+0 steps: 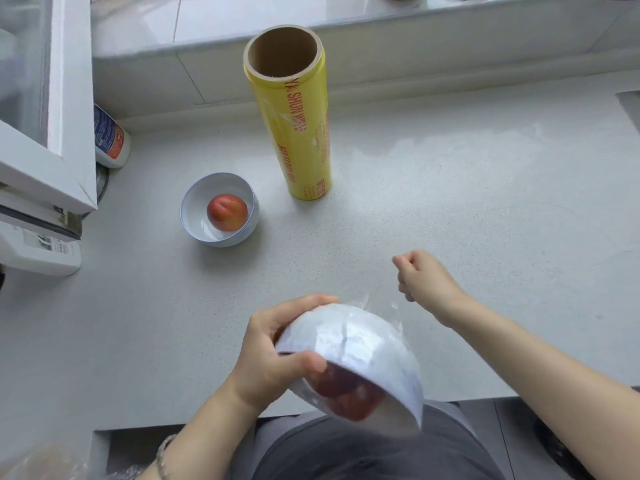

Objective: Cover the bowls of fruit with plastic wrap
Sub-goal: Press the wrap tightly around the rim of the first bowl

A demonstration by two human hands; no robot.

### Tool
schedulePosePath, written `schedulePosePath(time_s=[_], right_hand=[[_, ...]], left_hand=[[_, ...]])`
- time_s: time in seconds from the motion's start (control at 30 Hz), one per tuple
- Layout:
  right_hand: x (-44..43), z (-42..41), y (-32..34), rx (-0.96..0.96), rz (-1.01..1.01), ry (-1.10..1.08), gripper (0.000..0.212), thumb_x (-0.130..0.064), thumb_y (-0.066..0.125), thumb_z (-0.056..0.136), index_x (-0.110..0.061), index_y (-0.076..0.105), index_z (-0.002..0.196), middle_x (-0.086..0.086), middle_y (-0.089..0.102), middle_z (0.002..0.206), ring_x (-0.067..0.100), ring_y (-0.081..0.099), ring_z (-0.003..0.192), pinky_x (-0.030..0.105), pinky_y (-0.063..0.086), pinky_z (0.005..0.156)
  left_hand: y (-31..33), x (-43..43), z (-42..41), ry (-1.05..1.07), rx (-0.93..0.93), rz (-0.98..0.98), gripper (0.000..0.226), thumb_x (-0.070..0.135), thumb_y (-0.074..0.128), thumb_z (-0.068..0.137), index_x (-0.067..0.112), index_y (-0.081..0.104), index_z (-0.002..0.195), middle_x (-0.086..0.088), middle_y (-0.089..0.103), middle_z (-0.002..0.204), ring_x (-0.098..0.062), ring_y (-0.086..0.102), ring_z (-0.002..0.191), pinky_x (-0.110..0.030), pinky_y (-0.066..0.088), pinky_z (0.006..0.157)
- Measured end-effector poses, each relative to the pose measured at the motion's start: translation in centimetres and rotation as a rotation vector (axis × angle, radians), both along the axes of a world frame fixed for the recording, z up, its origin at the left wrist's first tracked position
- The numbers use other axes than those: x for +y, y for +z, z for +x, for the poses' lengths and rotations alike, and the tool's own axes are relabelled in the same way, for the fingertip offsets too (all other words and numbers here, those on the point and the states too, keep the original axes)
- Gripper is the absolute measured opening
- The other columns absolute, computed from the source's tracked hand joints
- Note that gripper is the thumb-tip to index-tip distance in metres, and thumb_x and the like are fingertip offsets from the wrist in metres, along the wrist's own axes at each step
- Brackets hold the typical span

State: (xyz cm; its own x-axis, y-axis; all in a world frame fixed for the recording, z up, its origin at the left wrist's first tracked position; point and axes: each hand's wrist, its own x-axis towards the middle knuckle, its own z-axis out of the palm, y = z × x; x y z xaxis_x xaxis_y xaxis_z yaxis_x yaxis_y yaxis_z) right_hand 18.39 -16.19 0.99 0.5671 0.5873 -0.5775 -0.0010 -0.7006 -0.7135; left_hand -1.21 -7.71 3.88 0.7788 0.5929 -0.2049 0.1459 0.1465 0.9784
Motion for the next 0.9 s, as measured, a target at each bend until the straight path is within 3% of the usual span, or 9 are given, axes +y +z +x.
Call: schedulePosePath(time_s=[0.17, 0.23, 0.3, 0.4, 0.53, 0.63, 0.73, 0.9], right_hand=[[-1.1, 0.6, 1.4, 0.245, 0.187, -0.089, 0.02, -0.021, 0.053, 0.091, -0.013, 0.056, 0.072, 0.0, 0.056, 0.064, 0.005, 0.054, 0.057, 0.016, 0.044, 0.057], [-1.1, 1.0, 2.5, 0.388, 0.258, -0.109, 0.014, -0.024, 0.057, 0.086, -0.013, 0.062, 0.079, -0.003, 0.066, 0.079, 0.001, 0.061, 0.069, 0.014, 0.047, 0.065], [-1.3, 1.6, 3.5, 0.525, 0.293, -0.071, 0.022, -0.03, 0.06, 0.075, -0.011, 0.065, 0.085, -0.004, 0.071, 0.09, 0.004, 0.066, 0.08, 0.015, 0.051, 0.068], [-1.3, 1.5, 4.3, 0.618, 0.254, 0.058, 0.03, -0.031, 0.063, 0.066, -0.01, 0.068, 0.085, 0.001, 0.072, 0.094, 0.007, 0.067, 0.085, 0.016, 0.052, 0.07], [-0.5, 0.8, 4.4, 0.564, 0.181, 0.126, 0.018, -0.027, 0.07, 0.064, -0.012, 0.07, 0.075, 0.003, 0.071, 0.087, 0.007, 0.064, 0.083, 0.016, 0.049, 0.067], [-0.2, 0.3, 4.3, 0.449, 0.137, 0.116, 0.006, -0.014, 0.074, 0.071, -0.014, 0.069, 0.069, -0.002, 0.068, 0.072, 0.003, 0.061, 0.066, 0.017, 0.049, 0.064], [-0.2, -0.4, 4.1, 0.372, 0.179, 0.012, 0.01, -0.006, 0.074, 0.071, -0.011, 0.067, 0.067, -0.002, 0.064, 0.059, 0.005, 0.057, 0.051, 0.014, 0.049, 0.054], [-0.1, -2.0, 3.6, 0.384, 0.263, -0.171, 0.011, -0.001, 0.072, 0.072, -0.008, 0.066, 0.065, -0.006, 0.063, 0.048, 0.002, 0.054, 0.042, 0.012, 0.047, 0.048]], left_hand=[[-0.1, 0.2, 1.4, 0.081, 0.009, 0.048, 0.074, 0.082, 0.066, 0.043, 0.029, 0.072, 0.093, 0.014, 0.073, 0.09, -0.003, 0.066, 0.088, -0.015, 0.049, 0.077], [-0.5, 0.9, 1.6, 0.067, 0.075, 0.09, 0.068, 0.069, 0.073, 0.041, 0.025, 0.069, 0.092, 0.018, 0.072, 0.089, 0.001, 0.064, 0.088, -0.012, 0.047, 0.076], [-0.9, 1.4, 1.5, 0.054, 0.116, 0.111, 0.055, 0.051, 0.071, 0.043, 0.025, 0.068, 0.091, 0.02, 0.072, 0.088, 0.001, 0.064, 0.087, -0.012, 0.046, 0.076], [-1.3, 1.5, 1.1, 0.063, 0.112, 0.113, 0.051, 0.045, 0.068, 0.045, 0.024, 0.067, 0.091, 0.021, 0.071, 0.089, 0.003, 0.063, 0.087, -0.01, 0.046, 0.076], [-1.5, 1.1, 1.0, 0.066, 0.111, 0.108, 0.05, 0.046, 0.068, 0.045, 0.026, 0.067, 0.091, 0.021, 0.071, 0.088, 0.003, 0.063, 0.085, -0.011, 0.047, 0.074], [-1.6, 1.0, 0.9, 0.064, 0.108, 0.099, 0.06, 0.056, 0.076, 0.04, 0.026, 0.067, 0.091, 0.02, 0.072, 0.09, 0.002, 0.064, 0.088, -0.012, 0.047, 0.077], [-1.4, 0.9, 0.9, 0.086, 0.101, 0.098, 0.075, 0.078, 0.071, 0.038, 0.025, 0.068, 0.092, 0.019, 0.072, 0.091, 0.002, 0.064, 0.089, -0.012, 0.047, 0.078], [-1.0, 0.8, 0.7, 0.127, 0.069, 0.116, 0.076, 0.079, 0.07, 0.038, 0.025, 0.067, 0.091, 0.019, 0.072, 0.09, 0.002, 0.064, 0.087, -0.012, 0.048, 0.075]])
